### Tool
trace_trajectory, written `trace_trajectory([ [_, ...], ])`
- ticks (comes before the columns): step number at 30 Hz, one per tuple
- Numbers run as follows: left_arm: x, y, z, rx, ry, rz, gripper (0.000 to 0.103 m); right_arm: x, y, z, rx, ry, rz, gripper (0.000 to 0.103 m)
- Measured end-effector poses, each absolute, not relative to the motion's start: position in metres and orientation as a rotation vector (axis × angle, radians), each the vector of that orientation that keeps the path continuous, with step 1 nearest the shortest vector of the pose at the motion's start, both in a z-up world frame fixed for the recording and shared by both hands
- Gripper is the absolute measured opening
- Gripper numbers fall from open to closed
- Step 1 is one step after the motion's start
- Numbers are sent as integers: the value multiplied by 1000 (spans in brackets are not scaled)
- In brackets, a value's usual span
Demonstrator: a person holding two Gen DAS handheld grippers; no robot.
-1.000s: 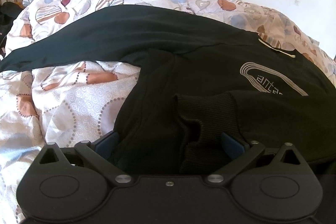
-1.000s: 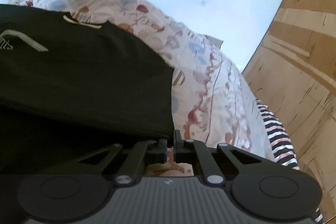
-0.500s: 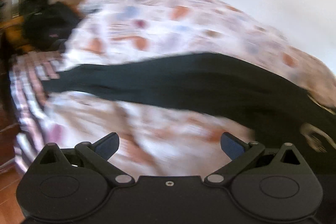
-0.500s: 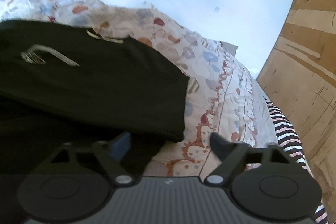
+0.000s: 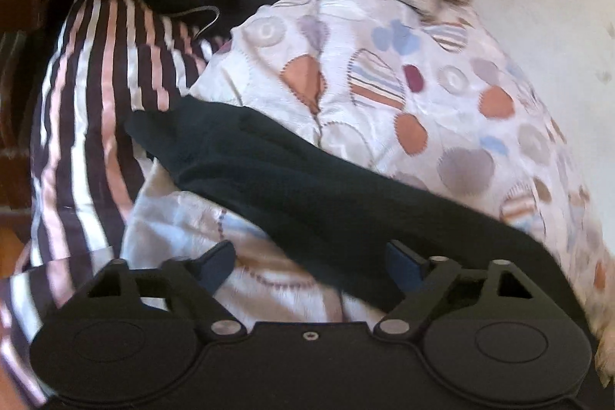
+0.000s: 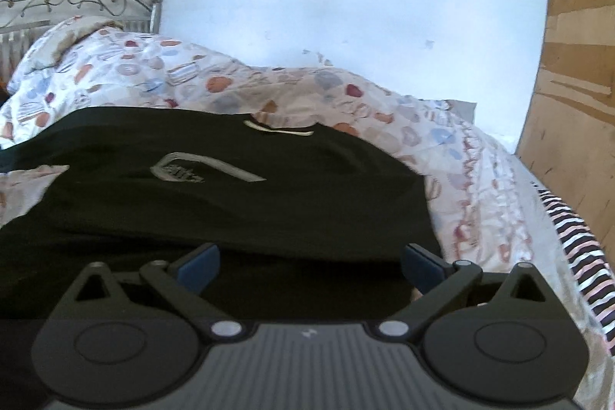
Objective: Fold small clothes
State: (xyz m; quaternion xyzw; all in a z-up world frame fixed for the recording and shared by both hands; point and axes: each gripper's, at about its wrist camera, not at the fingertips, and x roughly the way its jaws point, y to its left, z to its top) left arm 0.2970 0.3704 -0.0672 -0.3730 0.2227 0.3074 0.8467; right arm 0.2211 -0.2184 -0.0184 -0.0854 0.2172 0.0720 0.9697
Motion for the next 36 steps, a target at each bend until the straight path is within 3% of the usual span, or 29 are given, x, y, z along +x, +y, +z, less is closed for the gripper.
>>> trace_trajectory([
  [1,300,377,-71,-809,465,662,71,219,-214,-19,-179,443,153,103],
  [3,305,390,-78,-849,462,724,51,215,-206,-22,-190,453,158,103],
  [8,307,415,-89,-910,404,770,42,208,-197,-27,-197,483,179,103],
  [10,305,420,-91,-934,385,791,27,205,-195,-28,-196,489,183,103],
  [11,305,422,-91,-933,387,807,13,205,-194,-28,-196,491,183,103],
  [12,304,424,-91,-934,388,816,9,204,-193,-29,-196,493,181,103],
  [22,294,413,-62,-856,306,800,2,200,-193,-27,-169,487,197,103],
  [29,316,385,9,-629,242,702,2,195,-198,-22,-142,465,209,103],
  [36,353,285,97,-329,179,385,2,190,-215,-17,-71,437,188,103],
])
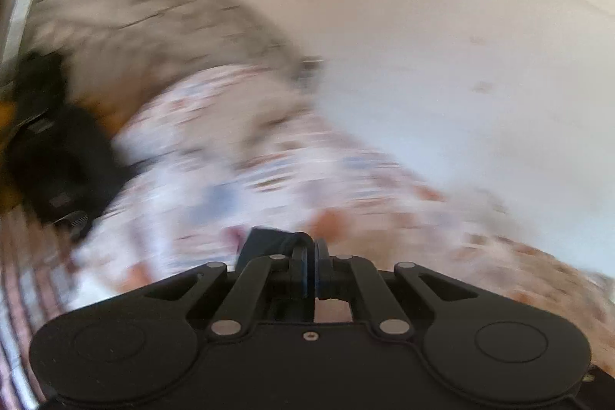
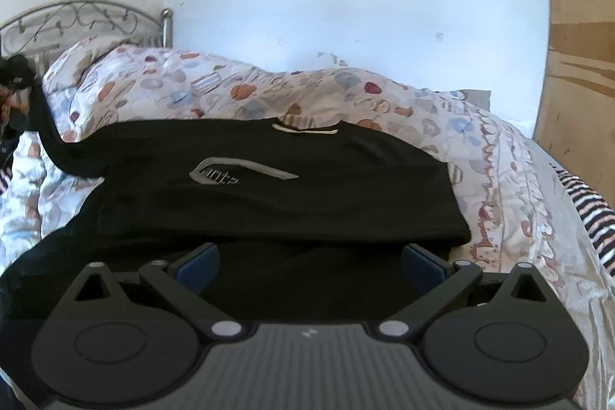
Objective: Fold small clothes
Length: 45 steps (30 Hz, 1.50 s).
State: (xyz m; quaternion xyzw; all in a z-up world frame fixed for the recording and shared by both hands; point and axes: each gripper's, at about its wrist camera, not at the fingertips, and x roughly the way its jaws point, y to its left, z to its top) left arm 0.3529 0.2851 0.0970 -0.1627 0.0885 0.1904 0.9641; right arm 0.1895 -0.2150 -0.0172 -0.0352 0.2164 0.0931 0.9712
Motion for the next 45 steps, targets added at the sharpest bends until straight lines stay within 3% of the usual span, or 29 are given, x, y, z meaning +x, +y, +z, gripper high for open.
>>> trace_trajectory([
  [5,369,190,136,-188,157,92,2,184,-233,-15,-22,424,155,103],
  [10,376,100,131,-101,219,-150,2,173,-256,-15,12,420,99,103],
  [16,363,16,81,-34,346,-375,2,163,-289,-19,77,428,12,103],
  [25,319,-40,-5,79,472,-514,6,150,-325,-25,154,434,-62,103],
  [29,304,-40,-21,98,482,-557,22,152,-325,-27,163,439,-69,103],
  [33,283,-48,-27,229,489,-598,50,155,-320,-29,159,445,-63,103],
  [39,241,-67,-45,476,504,-631,66,159,-313,-31,153,461,-42,103],
  [45,222,-38,-43,288,543,-592,91,186,-290,-24,128,493,68,103],
])
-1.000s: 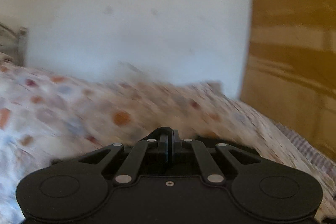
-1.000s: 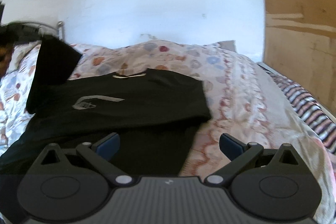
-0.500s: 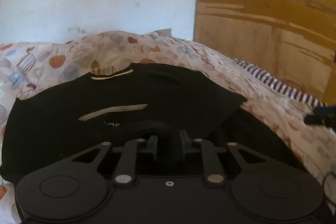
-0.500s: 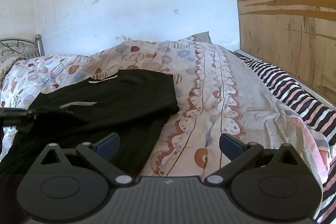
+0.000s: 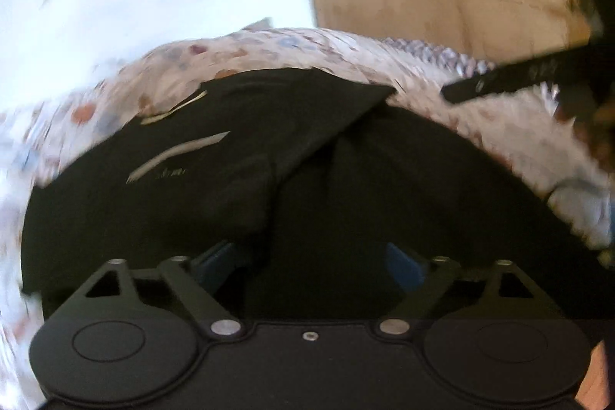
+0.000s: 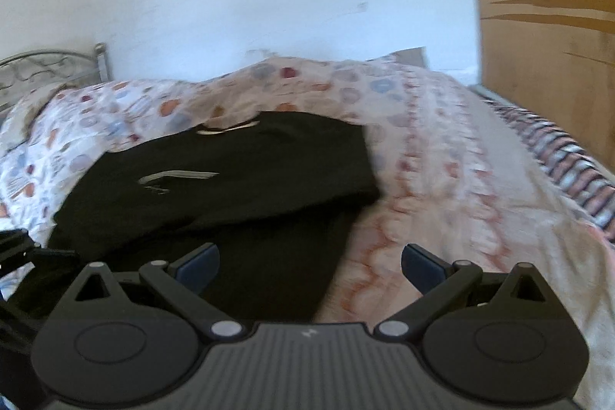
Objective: Fold small clothes
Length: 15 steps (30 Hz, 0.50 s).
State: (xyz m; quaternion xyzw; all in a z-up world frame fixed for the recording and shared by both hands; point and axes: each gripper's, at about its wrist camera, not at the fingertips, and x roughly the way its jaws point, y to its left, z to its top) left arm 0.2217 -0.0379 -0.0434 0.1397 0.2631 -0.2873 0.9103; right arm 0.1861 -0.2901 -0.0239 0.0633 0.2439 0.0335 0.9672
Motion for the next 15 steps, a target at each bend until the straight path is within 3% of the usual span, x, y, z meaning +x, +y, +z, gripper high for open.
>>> trace_trajectory([
  [3,216,-11,-38,131,561,-535,98,208,-266,-17,111,509,135,103],
  [11,208,72,-35,-1,564,-138,102,264,-149,-16,-32,520,372,101],
  [15,217,114,-34,-43,599,15,102,282,-92,-25,-144,526,429,93],
])
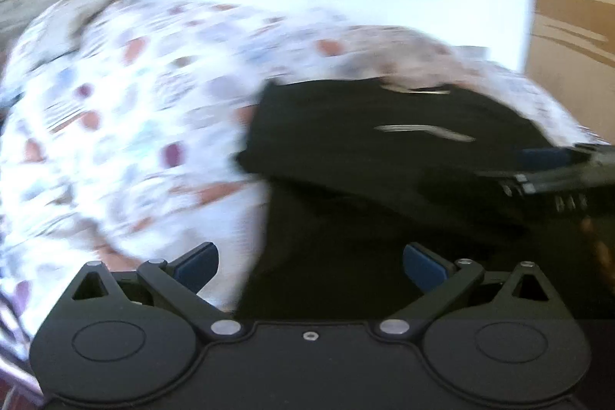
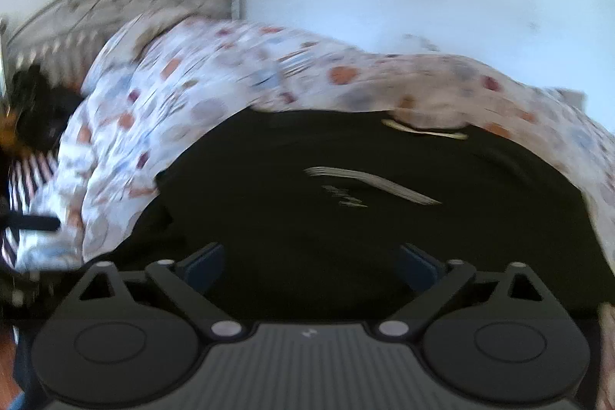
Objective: Fold small clothes
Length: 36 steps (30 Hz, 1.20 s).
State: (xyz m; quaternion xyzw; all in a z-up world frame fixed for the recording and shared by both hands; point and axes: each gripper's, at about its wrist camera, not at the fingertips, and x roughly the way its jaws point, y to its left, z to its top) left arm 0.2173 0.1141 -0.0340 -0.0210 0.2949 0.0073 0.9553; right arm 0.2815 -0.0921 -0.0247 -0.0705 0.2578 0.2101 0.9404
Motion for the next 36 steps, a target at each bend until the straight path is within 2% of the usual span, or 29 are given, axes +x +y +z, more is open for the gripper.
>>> trace_trajectory([
  [2,221,133,-35,-66,613,71,102,289,-65,-32,-222,531,428,84],
  [5,224,152,-33,-116,618,108,102,298,-45,-41,-286,536,360,63],
  [6,225,157,-33,-133,617,111,102,300,-46,-43,-282,543,341,45],
  [7,225,159,-33,-143,616,113,102,301,-49,-44,-263,549,327,22],
  [8,226,160,-33,-148,613,113,102,301,-55,-43,-232,551,318,16],
  [10,227,160,-33,-150,608,112,102,294,-76,-40,-166,536,290,12],
  [16,240,154,-38,-171,605,82,102,246,-151,-23,57,387,165,12],
  [20,253,154,-38,-151,606,77,102,213,-191,-26,135,396,59,14],
  [21,256,154,-38,-146,604,76,102,208,-198,-31,146,430,53,20],
  [22,261,154,-37,-136,599,72,102,204,-205,-35,156,455,48,31],
  [24,270,154,-34,-111,590,63,102,197,-217,-41,186,479,36,40],
  [27,288,153,-29,-75,572,37,102,192,-229,-46,216,497,37,61],
  [34,346,154,-27,-4,530,-26,97,213,-221,-49,213,530,66,62],
  [36,364,157,-28,-14,549,-51,87,220,-219,-53,228,541,72,60],
])
